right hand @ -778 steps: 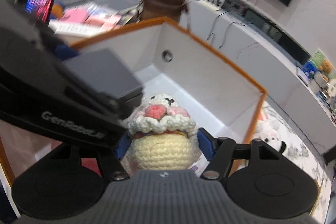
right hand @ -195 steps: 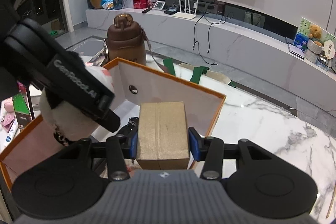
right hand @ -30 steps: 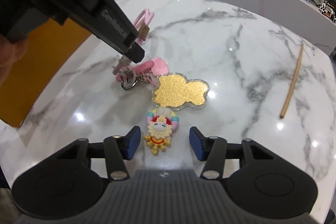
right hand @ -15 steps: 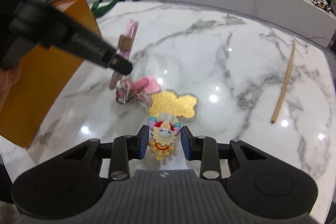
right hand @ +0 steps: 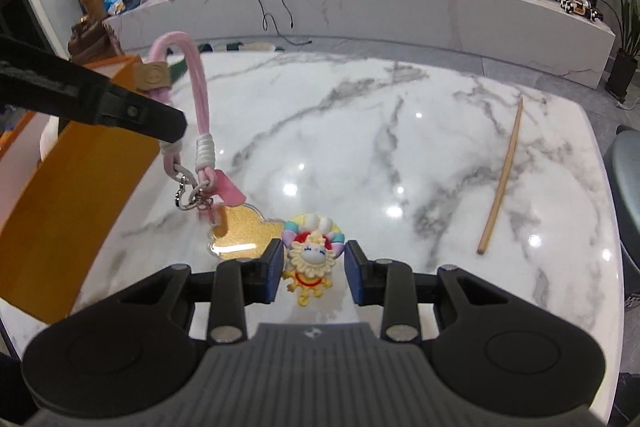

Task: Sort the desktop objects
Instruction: 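Grasp the pink lanyard with the left tool while the right tool grasps the lion charm, then lift and carry the pink lanyard and lion charm over the white storage box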

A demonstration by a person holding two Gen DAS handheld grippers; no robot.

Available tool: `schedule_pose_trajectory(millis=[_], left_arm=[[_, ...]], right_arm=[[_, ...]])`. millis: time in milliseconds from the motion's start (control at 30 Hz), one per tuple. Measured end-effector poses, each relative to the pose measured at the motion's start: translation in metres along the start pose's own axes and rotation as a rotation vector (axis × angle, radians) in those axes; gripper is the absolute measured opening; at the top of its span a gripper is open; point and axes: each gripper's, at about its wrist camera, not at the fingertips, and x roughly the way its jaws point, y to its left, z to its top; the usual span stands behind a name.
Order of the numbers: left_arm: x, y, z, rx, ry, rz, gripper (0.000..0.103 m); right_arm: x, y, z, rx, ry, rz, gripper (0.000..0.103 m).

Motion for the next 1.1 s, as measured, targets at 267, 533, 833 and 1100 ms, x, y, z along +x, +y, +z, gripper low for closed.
schedule_pose_trajectory(millis=[267,533,833,1100], left_arm=[[-0.032,-0.009,0.003,0.023,-0.053,-0.012,0.016],[-0.054,-0.006,0.003,0.014,-0.092,-0.018,0.016],[-0.087,0.004,-0.001,0.000,-0.136,-0.024,0.016],[-0.127,0.016,-0.007,0.013,-0.211,0.006,0.016]], right_arm=[[-0.016,0.003,0.009,0.005,-0.041,-0.003,0.035],[-0.034,0.017,0.022,-0.009,-0.089,-0.011,0.035],[-0.046,0.051,0.039,-0.045,-0.132,0.001,0.035],[-0.055,0.088,0.048,-0.098,-0.161,0.021,0.035]])
